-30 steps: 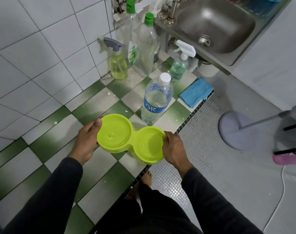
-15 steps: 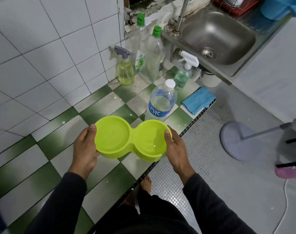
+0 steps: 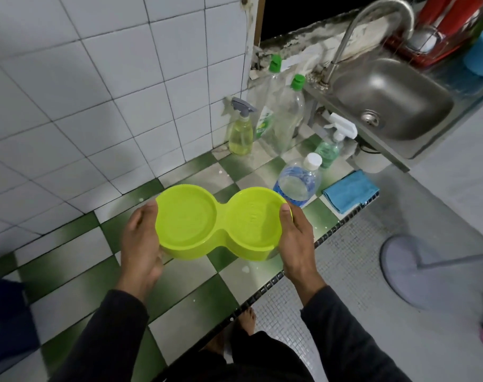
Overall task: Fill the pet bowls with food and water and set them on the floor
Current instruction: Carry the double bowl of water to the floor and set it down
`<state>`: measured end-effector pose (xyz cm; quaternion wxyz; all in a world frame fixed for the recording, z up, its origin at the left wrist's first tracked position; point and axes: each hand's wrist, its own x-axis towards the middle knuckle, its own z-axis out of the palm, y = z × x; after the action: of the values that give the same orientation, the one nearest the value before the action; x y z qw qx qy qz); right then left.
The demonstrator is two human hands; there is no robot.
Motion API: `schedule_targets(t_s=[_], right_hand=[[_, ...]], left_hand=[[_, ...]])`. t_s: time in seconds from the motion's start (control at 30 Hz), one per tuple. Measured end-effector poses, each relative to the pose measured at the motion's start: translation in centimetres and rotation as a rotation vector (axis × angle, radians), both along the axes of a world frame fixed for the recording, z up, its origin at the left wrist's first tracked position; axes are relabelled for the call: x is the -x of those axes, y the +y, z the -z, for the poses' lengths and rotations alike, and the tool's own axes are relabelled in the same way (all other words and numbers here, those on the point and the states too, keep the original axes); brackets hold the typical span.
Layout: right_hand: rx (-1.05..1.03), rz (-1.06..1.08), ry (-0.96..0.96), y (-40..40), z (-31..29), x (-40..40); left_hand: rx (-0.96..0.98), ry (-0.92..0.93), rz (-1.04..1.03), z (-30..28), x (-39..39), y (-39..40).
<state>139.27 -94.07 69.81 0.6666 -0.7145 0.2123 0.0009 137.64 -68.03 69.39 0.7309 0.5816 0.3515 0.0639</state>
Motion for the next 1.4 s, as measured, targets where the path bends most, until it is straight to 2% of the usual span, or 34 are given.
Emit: schedule_targets(t_s=[0.23, 0.63, 0.97, 1.4], right_hand=[[-0.018, -0.004, -0.070, 2.5, -2.4, -2.5], [-0.024, -0.175, -0.121, 7.1, -6.0, -7.0], [-0.114, -0.378, -0.161, 12.5, -9.6, -9.4], [-0.176, -0.632, -0.182, 22.1, -15.0, -6.6]], left_hand=[[0.039, -0.052, -0.135, -1.8, 0.2, 1.8], [0.041, -0.160, -0.382, -5.6, 1.1, 4.0], [0.031, -0.230, -0.612, -9.0, 3.6, 7.1], [-0.048, -0.298, -0.838, -14.2, 11.8, 11.7]])
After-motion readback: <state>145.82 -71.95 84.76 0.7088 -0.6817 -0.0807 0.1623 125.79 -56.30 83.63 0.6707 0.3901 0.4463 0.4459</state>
